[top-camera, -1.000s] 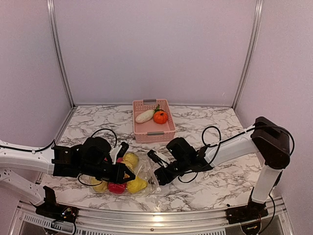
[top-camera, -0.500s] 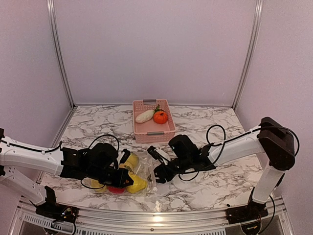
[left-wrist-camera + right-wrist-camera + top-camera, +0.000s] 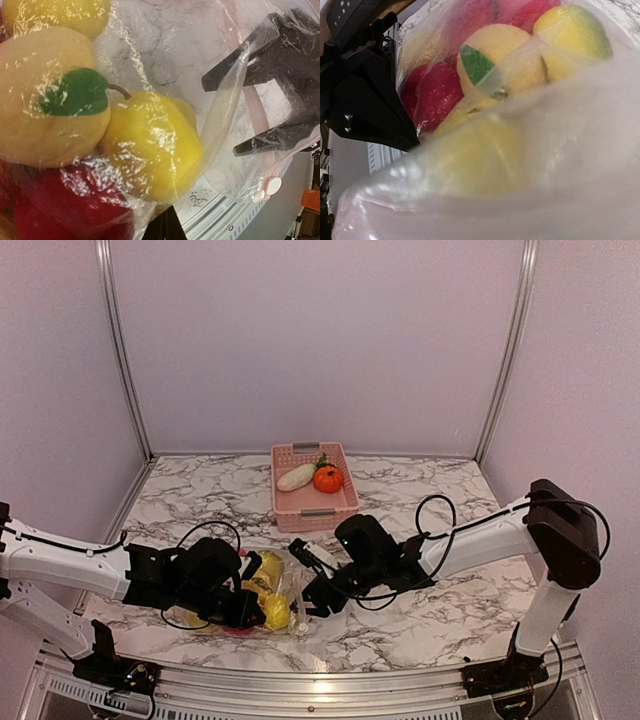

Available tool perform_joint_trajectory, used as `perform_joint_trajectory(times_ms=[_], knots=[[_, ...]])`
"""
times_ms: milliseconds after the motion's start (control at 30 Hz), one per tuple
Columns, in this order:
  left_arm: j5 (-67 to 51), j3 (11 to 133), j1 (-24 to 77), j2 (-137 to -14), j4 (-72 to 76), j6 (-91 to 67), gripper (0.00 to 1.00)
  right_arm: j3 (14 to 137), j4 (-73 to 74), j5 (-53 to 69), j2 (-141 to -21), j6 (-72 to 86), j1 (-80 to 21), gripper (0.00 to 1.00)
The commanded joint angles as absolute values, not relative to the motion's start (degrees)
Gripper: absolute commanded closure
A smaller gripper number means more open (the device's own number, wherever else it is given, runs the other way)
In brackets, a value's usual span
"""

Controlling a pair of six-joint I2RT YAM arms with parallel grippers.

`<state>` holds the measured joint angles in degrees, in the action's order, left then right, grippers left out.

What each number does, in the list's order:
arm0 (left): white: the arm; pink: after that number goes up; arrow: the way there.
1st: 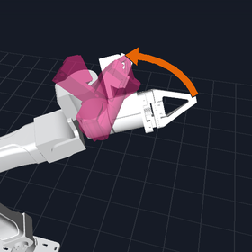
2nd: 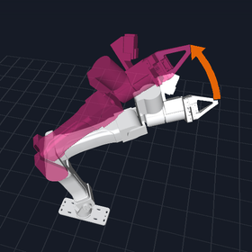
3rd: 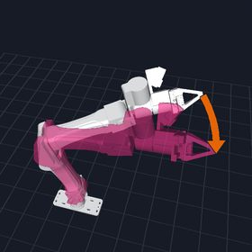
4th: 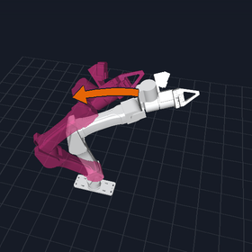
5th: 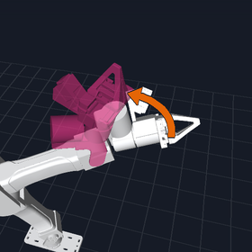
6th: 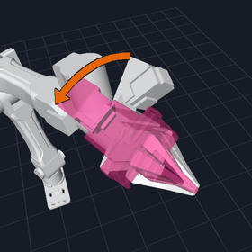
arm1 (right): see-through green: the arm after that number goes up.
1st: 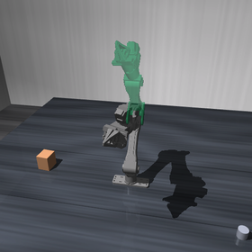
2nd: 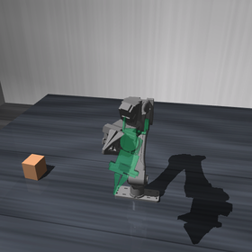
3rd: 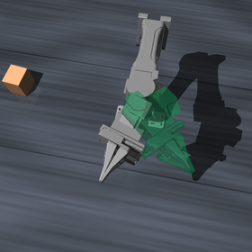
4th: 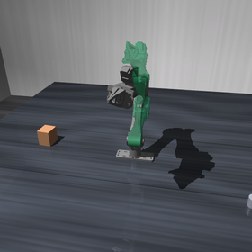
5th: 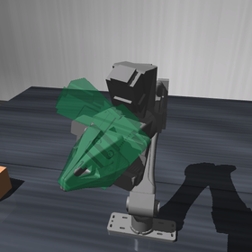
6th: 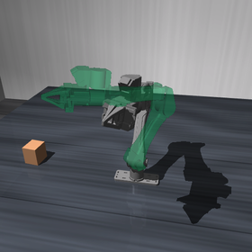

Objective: Open the zip-top bag and remove the fake food
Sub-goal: Pick up the fake fruit from the zipper food storage bag.

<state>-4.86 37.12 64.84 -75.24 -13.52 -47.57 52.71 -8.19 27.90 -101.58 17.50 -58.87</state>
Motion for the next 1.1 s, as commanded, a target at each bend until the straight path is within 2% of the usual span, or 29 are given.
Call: perform_joint_trajectory(times_ms=[0,200,500,800,1067], knots=[[-3.18,37.19,65.13,-76.79,-15.46,-47.77,1.0,54.32,-8.89,27.24,-102.89,16.78,-59.43,0.47],[-1.19,38.99,65.13,-78.87,-15.39,-48.06,1.0,54.12,-5.51,24.14,-102.75,14.16,-61.9,0.43],[-0.35,40.23,62.85,-80.68,-16.82,-46.89,1.0,49.27,-6.1,20.34,-99.79,14.63,-62.31,0.42],[-0.39,40.18,62.23,-79.96,-17.66,-46.14,1.0,50.94,-9.63,15.43,-97.86,14.83,-62.32,0.42],[-0.35,39.15,61.79,-77.98,-18.77,-46.25,1.0,53.08,-12.41,14.59,-101.13,13.17,-62.33,0.42]])
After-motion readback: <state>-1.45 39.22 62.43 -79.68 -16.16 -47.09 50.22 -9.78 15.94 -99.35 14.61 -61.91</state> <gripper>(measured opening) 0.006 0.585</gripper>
